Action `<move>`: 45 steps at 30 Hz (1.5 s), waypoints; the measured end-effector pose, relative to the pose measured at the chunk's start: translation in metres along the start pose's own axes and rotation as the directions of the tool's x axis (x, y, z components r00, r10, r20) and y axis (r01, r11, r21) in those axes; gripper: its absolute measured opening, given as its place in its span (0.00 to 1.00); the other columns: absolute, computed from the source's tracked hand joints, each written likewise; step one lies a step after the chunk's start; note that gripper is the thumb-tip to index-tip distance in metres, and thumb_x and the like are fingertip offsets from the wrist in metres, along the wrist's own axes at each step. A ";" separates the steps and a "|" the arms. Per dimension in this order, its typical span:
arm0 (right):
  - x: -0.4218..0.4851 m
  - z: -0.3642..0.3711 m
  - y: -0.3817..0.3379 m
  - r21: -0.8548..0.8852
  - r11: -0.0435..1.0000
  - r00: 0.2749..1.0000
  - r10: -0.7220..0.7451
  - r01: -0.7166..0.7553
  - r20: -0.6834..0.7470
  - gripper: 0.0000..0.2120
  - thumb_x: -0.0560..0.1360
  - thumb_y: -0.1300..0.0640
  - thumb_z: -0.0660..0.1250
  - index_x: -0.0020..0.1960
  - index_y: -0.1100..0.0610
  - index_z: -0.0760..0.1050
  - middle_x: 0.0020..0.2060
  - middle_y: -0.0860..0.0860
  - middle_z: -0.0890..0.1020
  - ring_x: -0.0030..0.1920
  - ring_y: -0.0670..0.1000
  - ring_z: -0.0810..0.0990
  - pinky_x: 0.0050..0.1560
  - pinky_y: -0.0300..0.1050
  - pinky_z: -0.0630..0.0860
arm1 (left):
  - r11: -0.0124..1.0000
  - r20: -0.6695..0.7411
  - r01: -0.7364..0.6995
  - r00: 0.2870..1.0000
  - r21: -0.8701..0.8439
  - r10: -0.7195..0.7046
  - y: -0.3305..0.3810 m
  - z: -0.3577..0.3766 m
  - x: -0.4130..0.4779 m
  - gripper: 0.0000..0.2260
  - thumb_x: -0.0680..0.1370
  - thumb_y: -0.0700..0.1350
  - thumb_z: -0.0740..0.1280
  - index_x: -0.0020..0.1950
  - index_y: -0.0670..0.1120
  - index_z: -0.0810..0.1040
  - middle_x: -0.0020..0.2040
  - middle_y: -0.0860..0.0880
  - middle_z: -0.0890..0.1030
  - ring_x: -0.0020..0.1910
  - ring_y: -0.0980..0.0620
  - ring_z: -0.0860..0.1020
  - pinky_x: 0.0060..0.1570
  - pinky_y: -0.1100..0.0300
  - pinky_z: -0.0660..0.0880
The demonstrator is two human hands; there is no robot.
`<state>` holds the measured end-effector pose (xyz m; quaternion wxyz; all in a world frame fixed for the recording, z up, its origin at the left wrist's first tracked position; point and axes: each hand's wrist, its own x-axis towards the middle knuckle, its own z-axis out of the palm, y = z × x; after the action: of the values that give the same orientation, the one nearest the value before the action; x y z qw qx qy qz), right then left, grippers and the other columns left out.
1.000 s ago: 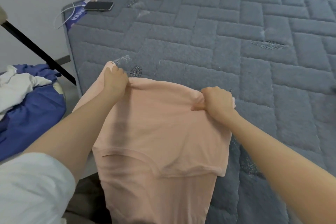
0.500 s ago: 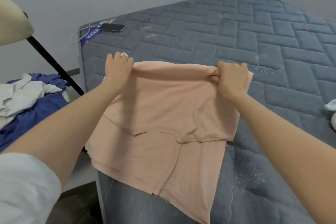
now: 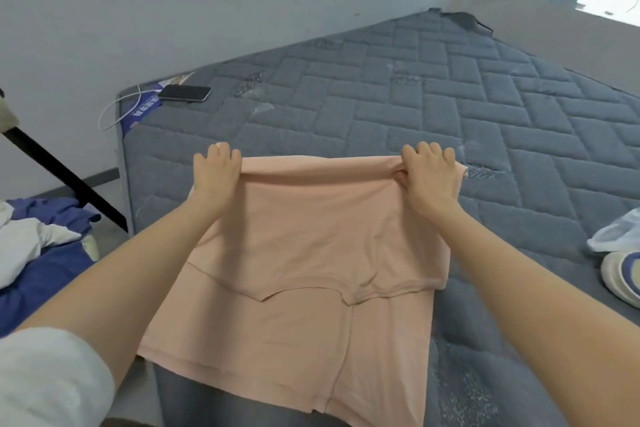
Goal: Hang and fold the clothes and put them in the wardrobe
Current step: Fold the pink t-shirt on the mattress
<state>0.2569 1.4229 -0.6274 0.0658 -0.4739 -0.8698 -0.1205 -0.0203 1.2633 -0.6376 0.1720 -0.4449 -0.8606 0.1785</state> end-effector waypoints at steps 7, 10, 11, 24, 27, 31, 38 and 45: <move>0.052 -0.006 0.023 -0.039 0.992 0.989 0.117 -0.121 -0.091 0.11 0.72 0.70 0.57 0.52 0.59 0.68 0.49 0.57 0.73 0.51 0.58 0.69 0.49 0.48 0.59 | 0.998 -0.030 -0.009 1.000 -0.070 0.007 0.008 -0.024 0.064 0.12 0.74 0.34 0.62 0.55 0.43 0.68 0.54 0.46 0.71 0.55 0.47 0.70 0.46 0.57 0.63; 0.058 -0.004 0.031 -0.060 0.991 0.984 0.110 -0.120 -0.137 0.12 0.71 0.72 0.57 0.50 0.59 0.67 0.48 0.58 0.71 0.50 0.58 0.68 0.45 0.48 0.55 | 0.994 -0.077 -0.028 0.997 -0.108 0.019 0.006 -0.029 0.080 0.11 0.73 0.32 0.61 0.54 0.42 0.67 0.53 0.44 0.72 0.54 0.45 0.71 0.49 0.56 0.65; 0.056 -0.002 0.032 -0.055 0.992 0.982 0.103 -0.113 -0.160 0.12 0.71 0.72 0.57 0.50 0.60 0.67 0.47 0.59 0.71 0.49 0.58 0.67 0.43 0.47 0.53 | 0.994 -0.102 -0.040 0.994 -0.105 0.030 0.004 -0.029 0.082 0.11 0.74 0.32 0.60 0.53 0.42 0.68 0.52 0.43 0.72 0.53 0.44 0.71 0.51 0.55 0.65; -0.071 0.014 0.013 0.112 0.989 0.990 0.104 -0.093 -0.095 0.08 0.64 0.65 0.66 0.41 0.59 0.70 0.37 0.57 0.75 0.40 0.59 0.74 0.40 0.50 0.56 | 0.887 0.053 -0.385 0.922 0.254 0.384 -0.033 0.004 -0.001 0.16 0.80 0.37 0.52 0.60 0.44 0.76 0.57 0.46 0.78 0.60 0.46 0.71 0.72 0.52 0.53; -0.107 0.022 0.003 0.155 0.978 0.986 0.123 -0.139 0.111 0.07 0.67 0.64 0.62 0.44 0.57 0.68 0.41 0.54 0.78 0.42 0.60 0.76 0.37 0.48 0.60 | 0.943 0.118 -0.312 0.947 0.113 0.299 -0.036 0.015 -0.041 0.17 0.79 0.36 0.55 0.66 0.44 0.72 0.63 0.46 0.73 0.59 0.47 0.74 0.51 0.54 0.70; -0.147 0.036 -0.008 0.159 0.985 0.973 0.034 -0.072 0.228 0.06 0.72 0.65 0.57 0.43 0.54 0.63 0.44 0.52 0.77 0.42 0.56 0.74 0.34 0.47 0.58 | 0.969 0.208 -0.245 0.948 0.004 0.239 -0.032 0.027 -0.081 0.16 0.80 0.36 0.56 0.67 0.44 0.71 0.77 0.44 0.50 0.59 0.50 0.74 0.48 0.60 0.74; -0.172 0.041 -0.011 0.083 0.995 0.908 0.012 -0.052 0.419 0.07 0.75 0.65 0.55 0.45 0.54 0.68 0.49 0.53 0.79 0.46 0.54 0.76 0.39 0.45 0.62 | 0.965 0.304 -0.264 0.919 0.005 0.250 -0.024 0.060 -0.116 0.16 0.81 0.38 0.54 0.66 0.49 0.72 0.69 0.49 0.66 0.66 0.51 0.68 0.54 0.59 0.73; -0.181 0.045 -0.021 -0.016 0.994 0.748 0.094 -0.110 0.658 0.08 0.76 0.65 0.56 0.48 0.54 0.70 0.56 0.54 0.79 0.57 0.56 0.76 0.53 0.47 0.70 | 0.964 0.372 -0.261 0.901 0.052 0.223 -0.016 0.078 -0.132 0.15 0.82 0.38 0.53 0.67 0.48 0.69 0.67 0.49 0.70 0.66 0.50 0.68 0.58 0.59 0.69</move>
<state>0.3372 1.2776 -0.7151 -0.2317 -0.5319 -0.8117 0.0678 0.0050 1.1329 -0.7164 0.0089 -0.4984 -0.8053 0.3208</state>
